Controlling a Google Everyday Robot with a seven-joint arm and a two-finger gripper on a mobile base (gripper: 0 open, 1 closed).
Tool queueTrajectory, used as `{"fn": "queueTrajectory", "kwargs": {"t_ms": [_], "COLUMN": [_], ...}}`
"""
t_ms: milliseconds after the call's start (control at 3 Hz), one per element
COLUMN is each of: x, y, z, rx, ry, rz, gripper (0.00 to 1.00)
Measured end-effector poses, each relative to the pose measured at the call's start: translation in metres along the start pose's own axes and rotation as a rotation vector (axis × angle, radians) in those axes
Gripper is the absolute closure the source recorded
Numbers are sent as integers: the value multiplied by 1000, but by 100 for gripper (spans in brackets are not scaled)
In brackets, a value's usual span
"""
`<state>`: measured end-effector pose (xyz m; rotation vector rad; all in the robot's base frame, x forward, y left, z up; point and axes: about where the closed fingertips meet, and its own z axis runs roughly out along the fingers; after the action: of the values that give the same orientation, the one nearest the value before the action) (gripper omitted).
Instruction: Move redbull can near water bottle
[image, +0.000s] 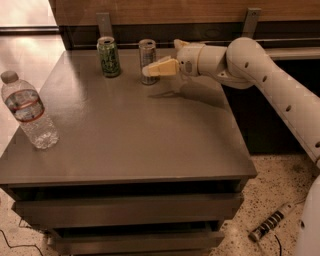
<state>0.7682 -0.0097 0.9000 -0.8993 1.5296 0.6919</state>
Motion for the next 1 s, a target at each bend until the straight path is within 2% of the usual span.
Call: {"fn": "queueTrajectory", "kwargs": {"t_ms": [333,667,1000], "x": [2,5,5], "y": [1,10,11], "z": [16,34,36], "rx": [-19,-44,-47], "ry": [-11,-25,-24], "rz": [-4,-5,-5], "gripper": [0,22,46]}}
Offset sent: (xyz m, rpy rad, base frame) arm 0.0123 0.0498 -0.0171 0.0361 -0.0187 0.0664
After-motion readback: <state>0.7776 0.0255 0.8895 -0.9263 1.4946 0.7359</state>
